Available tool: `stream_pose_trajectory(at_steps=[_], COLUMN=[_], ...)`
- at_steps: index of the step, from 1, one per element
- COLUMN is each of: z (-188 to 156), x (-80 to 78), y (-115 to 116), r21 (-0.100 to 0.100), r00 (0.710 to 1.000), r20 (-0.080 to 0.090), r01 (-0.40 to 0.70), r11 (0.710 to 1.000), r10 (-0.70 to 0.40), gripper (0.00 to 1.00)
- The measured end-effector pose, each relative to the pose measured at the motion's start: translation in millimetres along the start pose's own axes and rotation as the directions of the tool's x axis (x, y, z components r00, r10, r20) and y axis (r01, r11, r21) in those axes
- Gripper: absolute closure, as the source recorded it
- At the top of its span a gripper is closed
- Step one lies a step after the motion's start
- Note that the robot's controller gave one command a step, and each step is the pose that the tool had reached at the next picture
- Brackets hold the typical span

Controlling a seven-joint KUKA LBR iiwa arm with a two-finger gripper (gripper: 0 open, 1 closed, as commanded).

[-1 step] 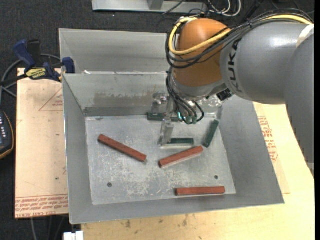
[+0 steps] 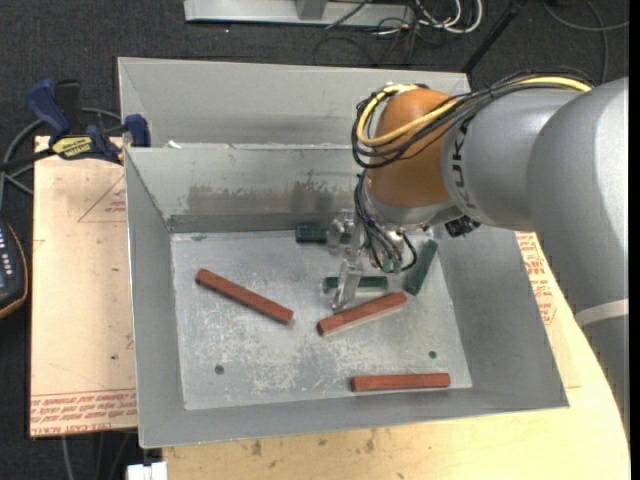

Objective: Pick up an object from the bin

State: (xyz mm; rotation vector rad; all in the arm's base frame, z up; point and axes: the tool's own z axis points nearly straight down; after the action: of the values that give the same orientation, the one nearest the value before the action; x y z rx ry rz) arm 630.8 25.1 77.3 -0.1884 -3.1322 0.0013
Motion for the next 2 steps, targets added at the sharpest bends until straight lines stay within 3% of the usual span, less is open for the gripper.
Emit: stream_pose_trajectory(at_steps=[1, 2], z=[-4.1, -4.3], x=[-1.2, -1.3], y=[2.8, 2.8], r21=[-0.003, -0.003], r00=[1.0, 1.0], r20=[0.005, 0.005], r01=[0.002, 0.001], r11=[1.0, 1.0], r10=[-0.002, -0.001], gripper=[1.0, 0.0])
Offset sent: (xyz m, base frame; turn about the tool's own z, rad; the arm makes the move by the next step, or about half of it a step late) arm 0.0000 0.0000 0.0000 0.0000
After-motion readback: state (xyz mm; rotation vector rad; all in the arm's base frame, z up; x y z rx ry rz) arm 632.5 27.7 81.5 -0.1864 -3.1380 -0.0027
